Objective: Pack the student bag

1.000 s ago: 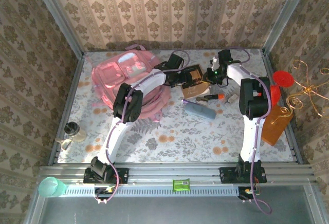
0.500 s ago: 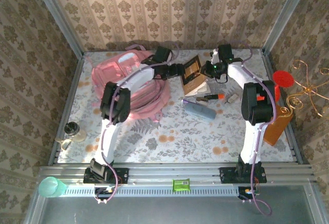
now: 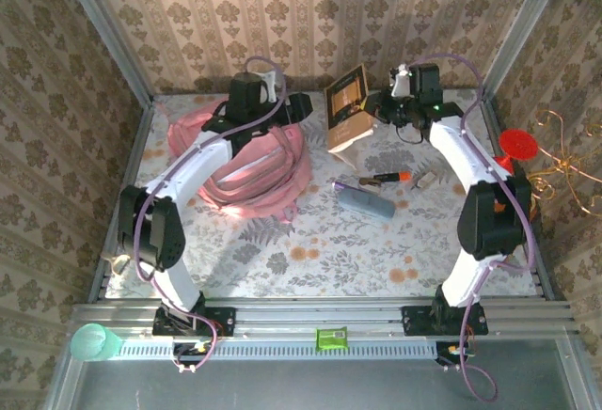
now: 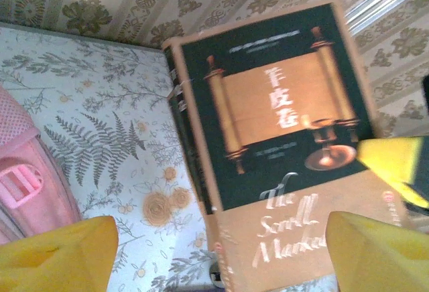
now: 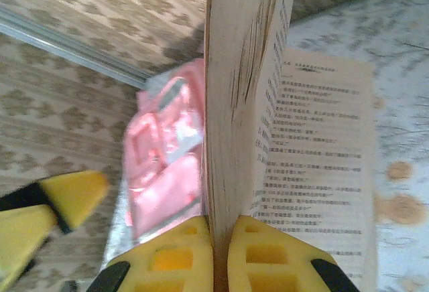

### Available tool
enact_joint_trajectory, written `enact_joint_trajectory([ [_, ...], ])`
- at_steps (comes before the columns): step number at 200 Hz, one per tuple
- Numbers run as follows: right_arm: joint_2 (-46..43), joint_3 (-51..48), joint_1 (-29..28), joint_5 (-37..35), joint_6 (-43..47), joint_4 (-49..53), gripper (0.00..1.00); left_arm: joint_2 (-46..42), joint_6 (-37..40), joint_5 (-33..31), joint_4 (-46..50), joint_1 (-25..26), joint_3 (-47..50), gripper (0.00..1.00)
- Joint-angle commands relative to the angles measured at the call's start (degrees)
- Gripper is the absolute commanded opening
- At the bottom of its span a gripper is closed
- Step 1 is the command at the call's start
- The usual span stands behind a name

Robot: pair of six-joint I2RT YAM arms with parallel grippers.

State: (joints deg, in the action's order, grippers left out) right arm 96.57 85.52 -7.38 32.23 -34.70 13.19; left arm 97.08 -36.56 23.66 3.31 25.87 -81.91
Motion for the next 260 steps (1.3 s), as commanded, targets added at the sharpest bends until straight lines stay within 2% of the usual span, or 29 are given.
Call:
enact_joint_trajectory([
  [1, -6.17, -2.24, -1.41, 5.18, -5.85, -10.72, 0.00, -2.19, -5.64, 6.39, -6.31, -2.11, 2.86, 0.85],
  [53, -11.62, -6.07, -5.15, 6.45, -9.82, -16.97, 0.00, -1.27, -12.72, 16.07, -14.99, -4.01, 4.56, 0.90],
  [95, -10.97, -7.30, -6.59, 8.80, -12.39, -20.86, 0.00, -1.19, -14.67, 17.83, -17.87, -3.94, 5.39, 0.93],
  [147, -9.18, -9.57, -7.52, 10.97, -17.04, -26.97, 0.00, -0.21, -16.26, 19.25, -19.31, -3.04, 5.02, 0.91],
  [185, -8.78, -10.96, -7.49, 11.28, -18.04, -29.14, 0.00, 0.04, -17.12, 19.99, -20.23, -2.25, 4.79, 0.85],
  [224, -7.81, -11.60, -7.40, 10.51, -15.99, -27.18, 0.00, -0.08, -19.25, 20.89, -22.52, -2.15, 4.83, 0.74],
  [260, -6.66, -13.86, -6.11, 9.76, -14.76, -27.08, 0.00, -0.98, -19.25, 21.21, -22.73, -2.32, 5.14, 0.55],
])
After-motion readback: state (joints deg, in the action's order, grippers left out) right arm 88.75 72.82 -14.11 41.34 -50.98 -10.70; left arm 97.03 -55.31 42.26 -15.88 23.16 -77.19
